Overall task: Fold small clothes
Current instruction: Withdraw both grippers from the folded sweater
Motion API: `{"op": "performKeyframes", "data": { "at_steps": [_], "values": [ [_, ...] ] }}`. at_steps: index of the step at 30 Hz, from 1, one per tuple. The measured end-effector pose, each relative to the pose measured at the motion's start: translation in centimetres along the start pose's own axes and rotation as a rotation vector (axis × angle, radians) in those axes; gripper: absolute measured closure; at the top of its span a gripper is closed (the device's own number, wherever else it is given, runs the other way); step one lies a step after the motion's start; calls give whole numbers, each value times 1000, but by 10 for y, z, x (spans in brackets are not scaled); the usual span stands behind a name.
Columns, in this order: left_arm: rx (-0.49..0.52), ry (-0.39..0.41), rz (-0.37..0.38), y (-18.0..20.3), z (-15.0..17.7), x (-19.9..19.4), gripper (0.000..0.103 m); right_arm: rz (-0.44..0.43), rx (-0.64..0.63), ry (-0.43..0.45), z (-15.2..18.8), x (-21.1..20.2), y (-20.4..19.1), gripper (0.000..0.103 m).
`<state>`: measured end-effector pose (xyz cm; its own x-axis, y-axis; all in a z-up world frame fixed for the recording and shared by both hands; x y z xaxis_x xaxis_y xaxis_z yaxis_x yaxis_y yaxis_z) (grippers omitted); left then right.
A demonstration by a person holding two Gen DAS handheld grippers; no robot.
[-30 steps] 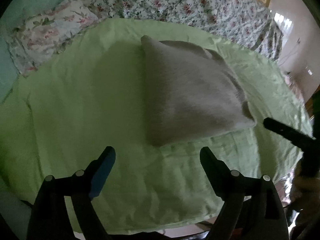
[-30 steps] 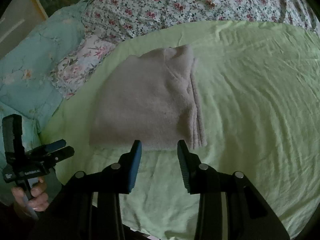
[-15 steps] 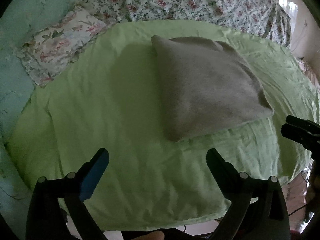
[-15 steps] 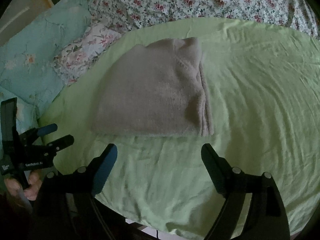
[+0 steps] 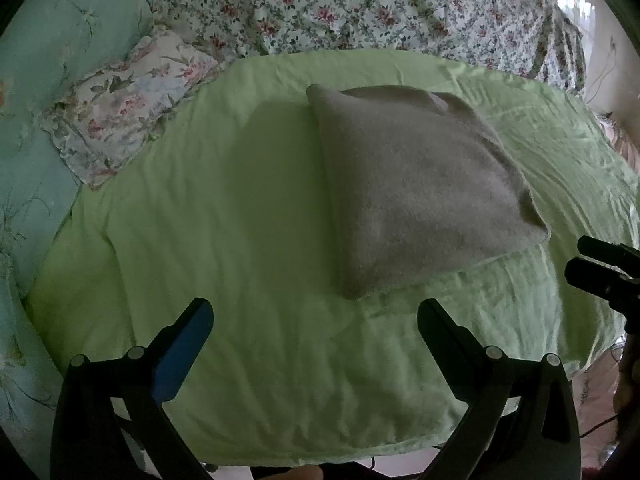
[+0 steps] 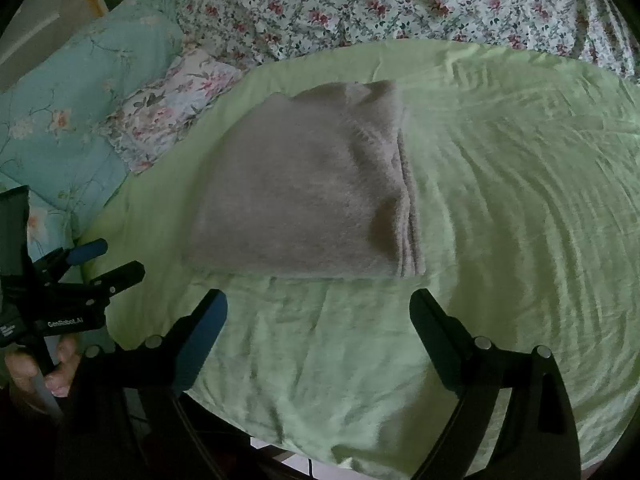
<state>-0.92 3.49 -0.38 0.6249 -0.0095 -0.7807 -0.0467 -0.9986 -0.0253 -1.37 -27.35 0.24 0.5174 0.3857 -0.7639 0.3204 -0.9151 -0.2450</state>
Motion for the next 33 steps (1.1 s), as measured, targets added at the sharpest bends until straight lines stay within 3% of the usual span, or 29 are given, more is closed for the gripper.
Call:
{"op": "performKeyframes", "data": {
  "at_steps": [16,33],
  "values": [
    [35,-55,2,7,-16,34,1,25,-33,-30,-18,29,-6,6],
    [10,5,5,15,-41,33,1,31,-72,-20,-45,45,-3,3]
  ]
}}
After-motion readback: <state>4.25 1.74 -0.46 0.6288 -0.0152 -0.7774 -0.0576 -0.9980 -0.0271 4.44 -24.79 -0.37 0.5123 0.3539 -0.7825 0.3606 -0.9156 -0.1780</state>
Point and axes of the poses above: each gripper's, at about its wrist camera, not at the fingertips, and x roughly the way its jaws point, y to its right, z to its underside, the point moved 1 cm from there along x, roughly the way its jaws point, and after that the axes turned 4 degrees about z, right-handed, at the moved point
